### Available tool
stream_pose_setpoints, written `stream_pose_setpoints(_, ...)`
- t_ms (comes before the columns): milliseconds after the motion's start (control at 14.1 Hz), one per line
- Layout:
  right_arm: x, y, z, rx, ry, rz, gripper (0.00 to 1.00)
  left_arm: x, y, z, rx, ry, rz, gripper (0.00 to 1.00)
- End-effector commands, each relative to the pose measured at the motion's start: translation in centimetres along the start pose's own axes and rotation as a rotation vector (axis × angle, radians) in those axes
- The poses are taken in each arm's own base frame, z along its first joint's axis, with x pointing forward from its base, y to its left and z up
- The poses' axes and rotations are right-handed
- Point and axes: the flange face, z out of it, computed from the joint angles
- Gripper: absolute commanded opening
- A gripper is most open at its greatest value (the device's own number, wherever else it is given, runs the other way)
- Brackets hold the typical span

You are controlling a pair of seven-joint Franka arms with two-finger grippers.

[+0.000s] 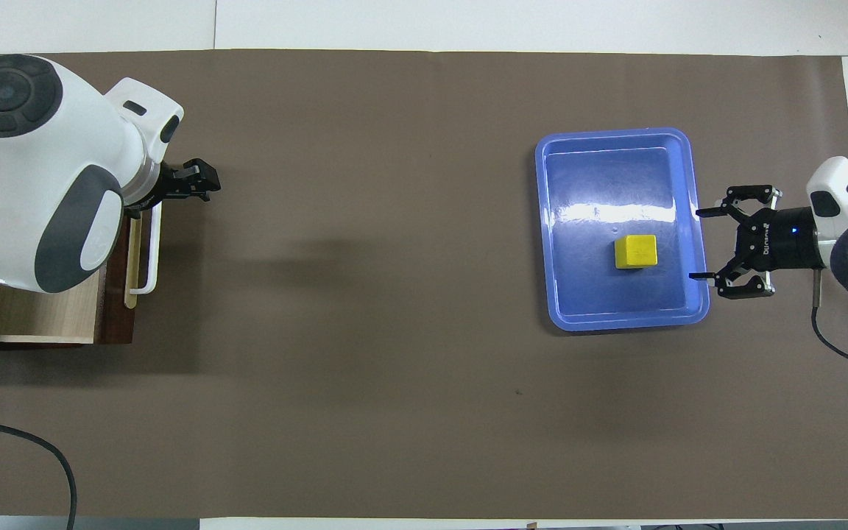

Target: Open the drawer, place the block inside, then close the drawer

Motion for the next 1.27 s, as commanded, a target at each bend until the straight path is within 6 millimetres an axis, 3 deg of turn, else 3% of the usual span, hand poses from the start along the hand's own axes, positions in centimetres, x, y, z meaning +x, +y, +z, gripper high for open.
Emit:
stream_pose_setpoints(0, 0.8, 0.1, -0.7, -0.019, 0.018, -0.016, 1.00, 0.4, -0.8, -1.3, -0.038, -0.038, -0.137, 1.00)
stream_pose_setpoints(283, -0.9, 0.0, 2.1, 0.043, 0.043, 0.022, 1.00, 0.0, -0.1, -2.0, -0.029, -0.061, -0.561, 1.00)
stream_pose_setpoints(495, -4.1, 0.4, 5.9, 0.082, 0.123, -0.025, 1.00, -0.3, -0.2, -1.6, -0.048, -0.126, -0.715, 1.00)
stream_pose_setpoints(707, -5.0, 0.6, 7.4, 0.092, 0.140, -0.053, 1.00, -0.5, -0.1, -1.7, -0.028, -0.141, -0.982, 1.00)
stream_pose_setpoints(1202, -5.3, 1.2, 8.9, 0.055, 0.178, -0.162, 1.00, 0.0, 0.5, 0.4, -0.097, -0.124, -1.061, 1.00)
